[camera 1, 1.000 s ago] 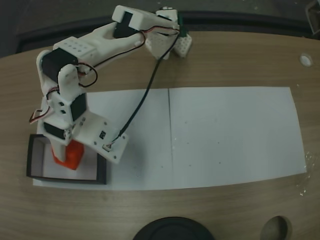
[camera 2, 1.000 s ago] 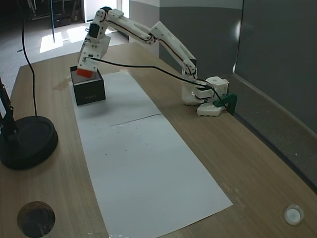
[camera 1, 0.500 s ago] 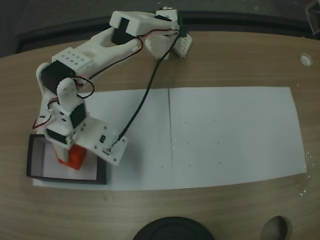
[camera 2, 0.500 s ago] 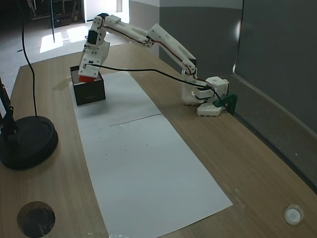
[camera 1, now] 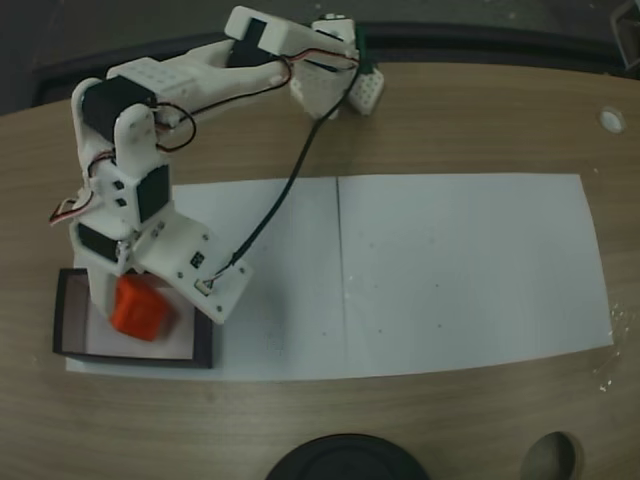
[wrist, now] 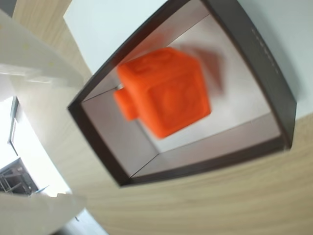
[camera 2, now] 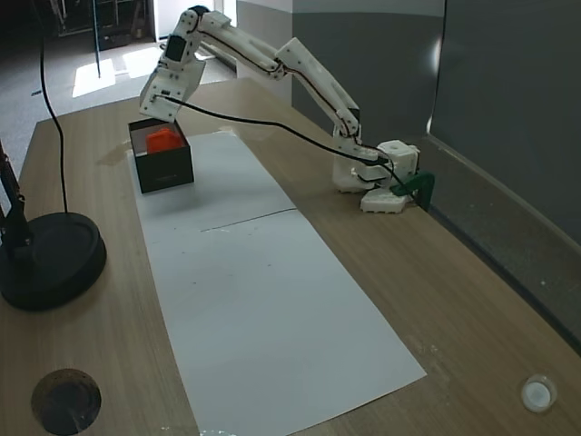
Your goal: Grab a orange square and put it in the box.
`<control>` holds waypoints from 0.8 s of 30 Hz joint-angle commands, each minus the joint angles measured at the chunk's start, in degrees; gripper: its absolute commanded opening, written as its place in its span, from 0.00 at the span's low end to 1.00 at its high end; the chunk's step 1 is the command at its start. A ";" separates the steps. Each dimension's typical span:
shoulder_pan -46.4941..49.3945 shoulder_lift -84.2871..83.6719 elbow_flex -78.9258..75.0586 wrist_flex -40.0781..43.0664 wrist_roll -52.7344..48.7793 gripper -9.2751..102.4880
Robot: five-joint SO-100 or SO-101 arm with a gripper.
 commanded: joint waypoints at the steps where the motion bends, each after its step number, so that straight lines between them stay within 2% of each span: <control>1: -0.35 12.57 -2.20 0.09 2.46 0.14; 8: -11.16 40.25 15.38 0.00 5.71 0.13; 15: -40.96 70.22 46.67 -0.53 6.59 0.13; 17: -46.76 77.26 54.93 -1.23 6.59 0.13; 21: -48.52 90.79 68.82 -5.54 6.33 0.13; 24: -47.64 100.55 76.29 -7.82 6.15 0.08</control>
